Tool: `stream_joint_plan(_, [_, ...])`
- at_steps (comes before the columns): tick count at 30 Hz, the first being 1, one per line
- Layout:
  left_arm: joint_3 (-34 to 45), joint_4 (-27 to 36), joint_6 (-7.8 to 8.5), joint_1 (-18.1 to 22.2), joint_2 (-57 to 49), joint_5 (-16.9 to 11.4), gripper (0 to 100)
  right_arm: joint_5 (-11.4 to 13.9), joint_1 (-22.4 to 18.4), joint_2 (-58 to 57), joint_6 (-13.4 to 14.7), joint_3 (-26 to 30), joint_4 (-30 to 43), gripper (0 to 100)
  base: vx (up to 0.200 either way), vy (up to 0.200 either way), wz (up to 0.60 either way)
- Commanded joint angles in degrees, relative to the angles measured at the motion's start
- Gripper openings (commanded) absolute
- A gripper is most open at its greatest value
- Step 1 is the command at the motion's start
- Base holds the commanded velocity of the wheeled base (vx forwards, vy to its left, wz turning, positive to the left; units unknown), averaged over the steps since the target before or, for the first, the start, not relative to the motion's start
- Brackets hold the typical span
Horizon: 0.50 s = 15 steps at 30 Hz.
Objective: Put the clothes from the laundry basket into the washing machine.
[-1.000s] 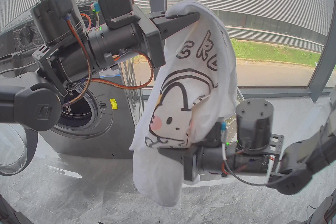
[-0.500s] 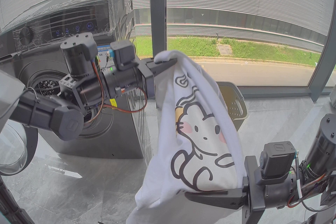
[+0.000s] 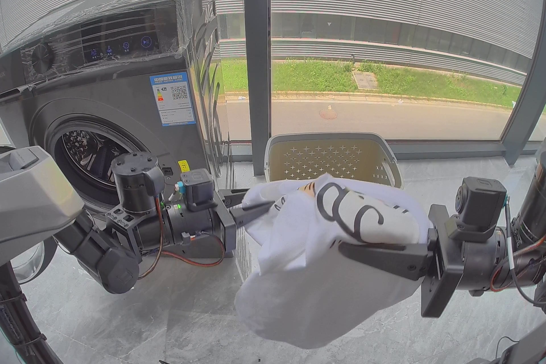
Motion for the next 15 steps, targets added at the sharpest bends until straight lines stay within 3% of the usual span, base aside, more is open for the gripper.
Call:
stream_joint_plan(1, [4.2,-1.1,0.21,-0.7,0.7,-2.3,100,0.0,-1.9,-0.2,0.1,-1.6,0.0,0,0.000,0.000,0.00])
stream_joint_plan(2, [4.5,-1.4,0.30,-0.7,0.7,-2.4,100,0.0,-2.0,-0.2,0.1,-1.8,0.0,0,0.000,0.000,0.00])
stream_joint_plan(5, [12.1,-8.3,4.96,1.9,1.1,-5.5,100,0.1,-3.1,-0.2,0.2,-3.0,0.0,0,0.000,0.000,0.00])
stream_joint_plan(6, [13.9,-9.1,5.83,3.1,0.6,-7.3,100,0.1,-3.3,-0.1,0.2,-3.1,-0.1,0,0.000,0.000,0.00])
stream_joint_plan(9, [15.7,-9.1,6.36,5.0,-1.0,-10.9,100,0.1,-3.3,0.1,0.2,-3.2,0.0,0,0.000,0.000,0.00])
stream_joint_plan(15, [15.6,-9.1,6.45,6.8,-5.2,-14.2,100,-0.3,-3.7,0.5,0.3,-3.1,0.0,0,0.000,0.000,0.00])
